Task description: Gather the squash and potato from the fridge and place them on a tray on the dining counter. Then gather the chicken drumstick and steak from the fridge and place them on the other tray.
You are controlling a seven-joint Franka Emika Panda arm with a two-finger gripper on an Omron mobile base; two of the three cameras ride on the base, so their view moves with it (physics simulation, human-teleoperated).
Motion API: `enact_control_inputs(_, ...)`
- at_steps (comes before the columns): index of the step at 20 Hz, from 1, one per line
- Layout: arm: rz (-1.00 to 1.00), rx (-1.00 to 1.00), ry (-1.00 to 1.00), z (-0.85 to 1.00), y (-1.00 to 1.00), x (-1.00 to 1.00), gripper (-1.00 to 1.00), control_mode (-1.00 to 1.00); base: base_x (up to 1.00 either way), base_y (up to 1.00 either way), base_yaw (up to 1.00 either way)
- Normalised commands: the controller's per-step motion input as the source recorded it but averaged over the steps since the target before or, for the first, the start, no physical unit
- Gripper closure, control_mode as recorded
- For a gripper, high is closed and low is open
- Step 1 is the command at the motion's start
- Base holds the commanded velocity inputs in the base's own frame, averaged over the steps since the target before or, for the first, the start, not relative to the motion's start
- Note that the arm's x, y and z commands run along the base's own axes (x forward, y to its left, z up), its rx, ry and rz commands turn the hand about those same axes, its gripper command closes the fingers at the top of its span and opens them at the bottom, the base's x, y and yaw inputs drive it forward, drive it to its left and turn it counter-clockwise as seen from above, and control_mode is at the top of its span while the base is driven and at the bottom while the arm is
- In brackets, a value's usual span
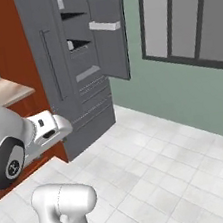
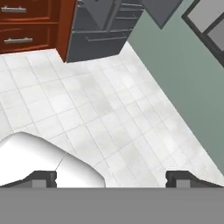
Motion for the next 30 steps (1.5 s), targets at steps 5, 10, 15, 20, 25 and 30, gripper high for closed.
enact_control_inputs(5,0.0,0.0,0.0,0.0,0.0,0.0,-1.0,1.0,0.46,-0.85,0.35)
enact_control_inputs(10,0.0,0.0,0.0,0.0,0.0,0.0,-1.0,1.0,0.4,-0.9,0.36)
enact_control_inputs(15,0.0,0.0,0.0,0.0,0.0,0.0,-1.0,1.0,0.39,-0.89,0.35)
enact_control_inputs(20,0.0,0.0,0.0,0.0,0.0,0.0,-1.0,1.0,0.39,-0.87,0.35)
enact_control_inputs(25,0.0,0.0,0.0,0.0,0.0,0.0,-1.0,1.0,0.4,-0.77,0.35)
enact_control_inputs(30,0.0,0.0,0.0,0.0,0.0,0.0,-1.0,1.0,0.5,-0.53,0.28)
